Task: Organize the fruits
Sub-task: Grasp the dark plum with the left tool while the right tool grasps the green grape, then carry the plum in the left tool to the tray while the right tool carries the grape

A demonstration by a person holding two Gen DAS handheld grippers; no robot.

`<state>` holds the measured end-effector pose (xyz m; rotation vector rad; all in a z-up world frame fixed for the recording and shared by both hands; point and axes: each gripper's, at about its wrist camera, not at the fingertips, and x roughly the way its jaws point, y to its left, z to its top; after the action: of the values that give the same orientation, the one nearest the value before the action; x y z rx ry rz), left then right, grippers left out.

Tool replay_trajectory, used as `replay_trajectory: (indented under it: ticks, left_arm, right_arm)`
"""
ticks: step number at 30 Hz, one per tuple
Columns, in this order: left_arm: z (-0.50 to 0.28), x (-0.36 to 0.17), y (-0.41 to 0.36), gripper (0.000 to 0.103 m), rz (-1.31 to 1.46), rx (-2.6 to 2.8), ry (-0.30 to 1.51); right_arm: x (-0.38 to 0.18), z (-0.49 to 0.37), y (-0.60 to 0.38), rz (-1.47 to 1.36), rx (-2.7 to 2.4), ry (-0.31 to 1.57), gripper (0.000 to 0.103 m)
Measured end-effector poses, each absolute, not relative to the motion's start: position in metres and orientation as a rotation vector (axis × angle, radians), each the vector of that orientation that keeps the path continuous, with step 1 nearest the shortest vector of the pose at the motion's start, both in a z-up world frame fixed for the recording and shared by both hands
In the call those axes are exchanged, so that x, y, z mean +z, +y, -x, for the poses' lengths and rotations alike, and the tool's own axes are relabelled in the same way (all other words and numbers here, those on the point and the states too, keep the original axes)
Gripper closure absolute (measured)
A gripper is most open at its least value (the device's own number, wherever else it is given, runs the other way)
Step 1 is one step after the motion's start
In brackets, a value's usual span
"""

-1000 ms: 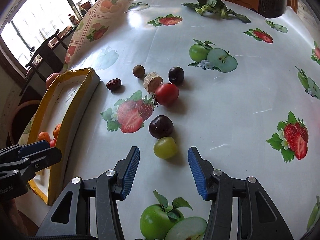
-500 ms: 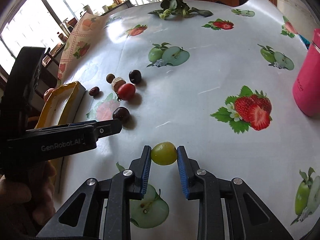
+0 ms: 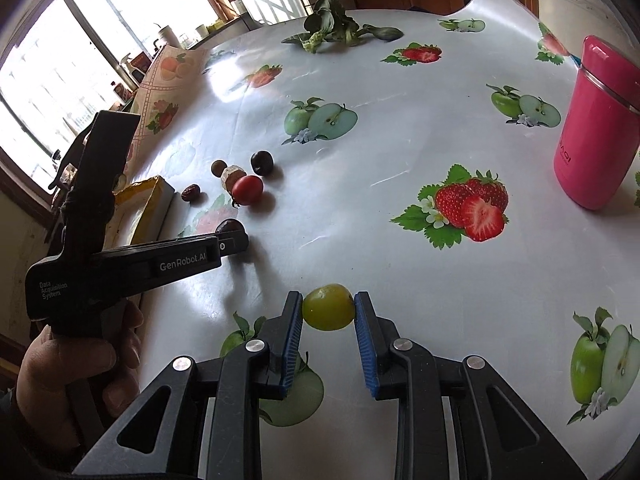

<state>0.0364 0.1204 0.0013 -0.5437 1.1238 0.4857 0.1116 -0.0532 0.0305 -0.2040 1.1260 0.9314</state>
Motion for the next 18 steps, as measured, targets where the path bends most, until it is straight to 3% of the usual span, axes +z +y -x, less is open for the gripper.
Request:
replay_trajectory:
  ticks: [18]
  left_arm:
    - [0.052, 0.046, 0.120, 0.079, 0.563, 0.579, 1.041]
  right_arm:
    - [0.061, -0.047, -0.032, 0.254, 1.046, 1.072, 0.076]
